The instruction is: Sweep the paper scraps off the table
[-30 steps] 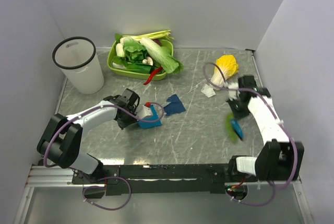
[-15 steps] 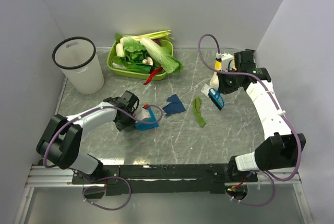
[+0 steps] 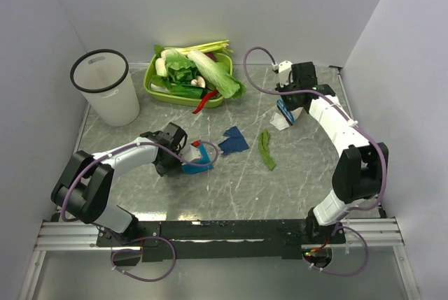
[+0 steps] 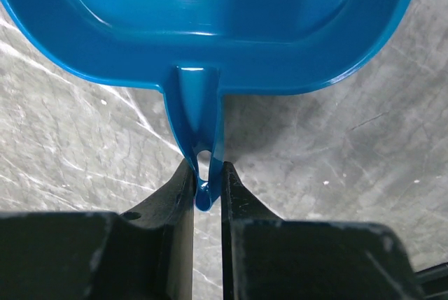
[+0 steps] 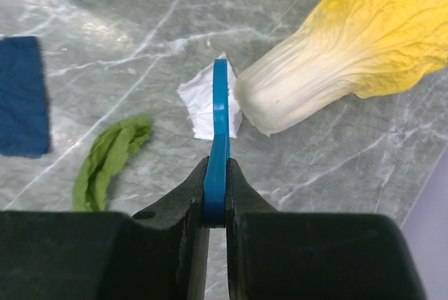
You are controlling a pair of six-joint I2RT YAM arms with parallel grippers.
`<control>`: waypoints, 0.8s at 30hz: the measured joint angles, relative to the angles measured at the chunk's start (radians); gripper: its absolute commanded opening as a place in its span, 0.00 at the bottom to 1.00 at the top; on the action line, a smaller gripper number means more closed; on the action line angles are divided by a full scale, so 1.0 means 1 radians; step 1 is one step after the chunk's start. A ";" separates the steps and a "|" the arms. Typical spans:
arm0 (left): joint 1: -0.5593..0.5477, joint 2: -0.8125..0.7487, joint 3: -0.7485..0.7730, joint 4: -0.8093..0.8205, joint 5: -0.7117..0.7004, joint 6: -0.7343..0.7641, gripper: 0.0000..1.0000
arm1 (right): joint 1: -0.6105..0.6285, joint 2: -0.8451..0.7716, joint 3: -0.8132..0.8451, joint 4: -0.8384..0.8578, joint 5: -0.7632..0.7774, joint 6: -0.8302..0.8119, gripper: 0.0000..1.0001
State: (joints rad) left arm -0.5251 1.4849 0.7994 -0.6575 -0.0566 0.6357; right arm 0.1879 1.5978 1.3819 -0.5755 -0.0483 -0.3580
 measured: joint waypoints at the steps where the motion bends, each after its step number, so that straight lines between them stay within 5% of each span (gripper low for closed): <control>1: 0.000 0.001 -0.002 0.007 0.001 0.000 0.11 | 0.010 0.010 0.000 0.007 0.025 -0.002 0.00; 4: 0.000 0.007 -0.003 0.015 0.003 0.005 0.01 | 0.047 0.026 -0.001 0.039 0.090 -0.015 0.00; 16: 0.000 0.065 0.117 -0.132 -0.047 0.040 0.01 | 0.145 0.126 -0.036 0.065 0.193 -0.007 0.00; 24: -0.001 0.129 0.218 -0.227 -0.084 0.057 0.01 | 0.178 0.141 0.011 -0.010 -0.094 0.177 0.00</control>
State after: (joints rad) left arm -0.5259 1.6142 1.0176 -0.8841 -0.1402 0.6926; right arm 0.3656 1.7386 1.3933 -0.5850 -0.1425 -0.1810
